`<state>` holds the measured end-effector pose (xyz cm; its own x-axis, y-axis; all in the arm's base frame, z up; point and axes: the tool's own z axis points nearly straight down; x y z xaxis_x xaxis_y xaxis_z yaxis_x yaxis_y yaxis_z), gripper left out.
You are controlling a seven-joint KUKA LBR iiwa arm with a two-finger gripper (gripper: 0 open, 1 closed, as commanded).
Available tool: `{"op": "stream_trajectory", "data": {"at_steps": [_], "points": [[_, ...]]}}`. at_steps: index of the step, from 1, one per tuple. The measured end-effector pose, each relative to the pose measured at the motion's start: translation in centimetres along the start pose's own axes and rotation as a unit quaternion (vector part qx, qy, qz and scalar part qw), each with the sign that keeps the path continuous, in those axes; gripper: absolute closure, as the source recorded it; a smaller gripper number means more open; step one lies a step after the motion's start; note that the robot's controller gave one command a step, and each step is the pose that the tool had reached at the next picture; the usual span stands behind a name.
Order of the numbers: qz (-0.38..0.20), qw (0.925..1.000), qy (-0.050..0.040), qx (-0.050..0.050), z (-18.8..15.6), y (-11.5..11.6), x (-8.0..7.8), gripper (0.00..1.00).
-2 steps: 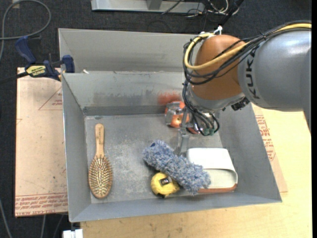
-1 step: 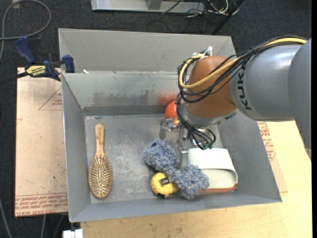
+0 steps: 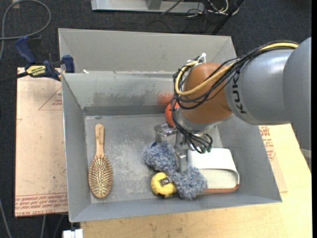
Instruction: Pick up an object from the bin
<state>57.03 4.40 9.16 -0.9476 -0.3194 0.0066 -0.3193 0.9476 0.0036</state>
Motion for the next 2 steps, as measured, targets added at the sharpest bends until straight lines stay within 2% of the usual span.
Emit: {"op": "stream_trajectory", "data": {"at_steps": [1,2], "points": [[-0.266,0.9641,-0.0080,0.001,1.02,1.44,-2.11,1.00],[-0.368,0.9297,-0.0078,0.002,1.55,1.77,-2.61,1.00]]}}
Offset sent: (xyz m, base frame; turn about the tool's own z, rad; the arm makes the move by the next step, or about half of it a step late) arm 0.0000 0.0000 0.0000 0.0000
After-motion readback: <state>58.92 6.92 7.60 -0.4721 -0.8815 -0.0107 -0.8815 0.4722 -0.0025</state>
